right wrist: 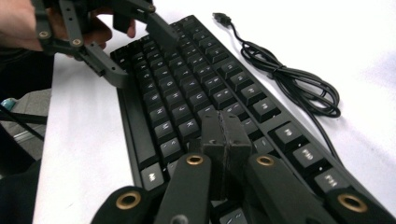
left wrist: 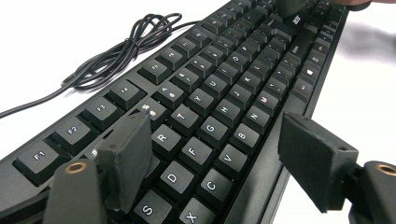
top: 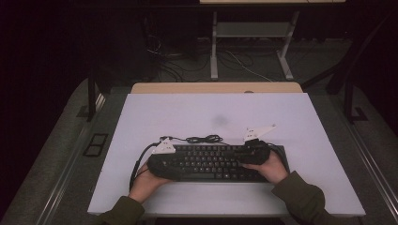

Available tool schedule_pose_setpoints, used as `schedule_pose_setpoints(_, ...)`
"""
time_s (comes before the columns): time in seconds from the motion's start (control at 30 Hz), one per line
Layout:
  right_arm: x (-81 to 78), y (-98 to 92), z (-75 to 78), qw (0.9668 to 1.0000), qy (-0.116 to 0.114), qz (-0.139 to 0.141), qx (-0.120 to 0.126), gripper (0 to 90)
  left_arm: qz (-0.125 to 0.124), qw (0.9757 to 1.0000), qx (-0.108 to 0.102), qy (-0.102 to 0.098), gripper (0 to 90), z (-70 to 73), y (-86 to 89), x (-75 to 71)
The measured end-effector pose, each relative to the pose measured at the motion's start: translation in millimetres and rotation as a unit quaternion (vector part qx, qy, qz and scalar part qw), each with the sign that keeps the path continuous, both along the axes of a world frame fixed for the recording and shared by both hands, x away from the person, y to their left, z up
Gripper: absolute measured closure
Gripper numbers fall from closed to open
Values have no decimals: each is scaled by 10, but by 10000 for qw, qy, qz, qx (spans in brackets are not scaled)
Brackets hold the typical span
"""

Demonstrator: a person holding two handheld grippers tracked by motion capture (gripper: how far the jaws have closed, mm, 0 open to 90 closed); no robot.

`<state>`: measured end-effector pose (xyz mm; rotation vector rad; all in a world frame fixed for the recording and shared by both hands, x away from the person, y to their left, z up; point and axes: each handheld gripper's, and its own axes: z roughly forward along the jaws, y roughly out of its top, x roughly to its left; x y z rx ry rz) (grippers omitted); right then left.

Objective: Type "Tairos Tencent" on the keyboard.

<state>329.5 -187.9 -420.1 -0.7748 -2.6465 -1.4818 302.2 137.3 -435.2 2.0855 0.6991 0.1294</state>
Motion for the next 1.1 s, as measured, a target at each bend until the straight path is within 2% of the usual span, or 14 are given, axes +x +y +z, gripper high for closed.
schedule_pose_setpoints(0.33,-102,-80,-48,9998,54,124,-139,892,50,10000,-20,-1,218,3,-13,18)
schedule_pose_setpoints(0.53,-150,-106,-97,9992,98,183,-340,892,69,10000,-19,5,219,-1,-48,27)
schedule_pose_setpoints(0.8,-167,-68,-151,9983,131,258,-509,892,59,10000,-13,7,219,1,-69,40)
schedule_pose_setpoints(0.9,-175,-43,-171,9972,93,314,-672,892,62,10000,6,7,219,5,-75,43)
schedule_pose_setpoints(1.1,-174,-32,-190,9963,45,331,-792,892,89,10000,9,19,221,5,-88,49)
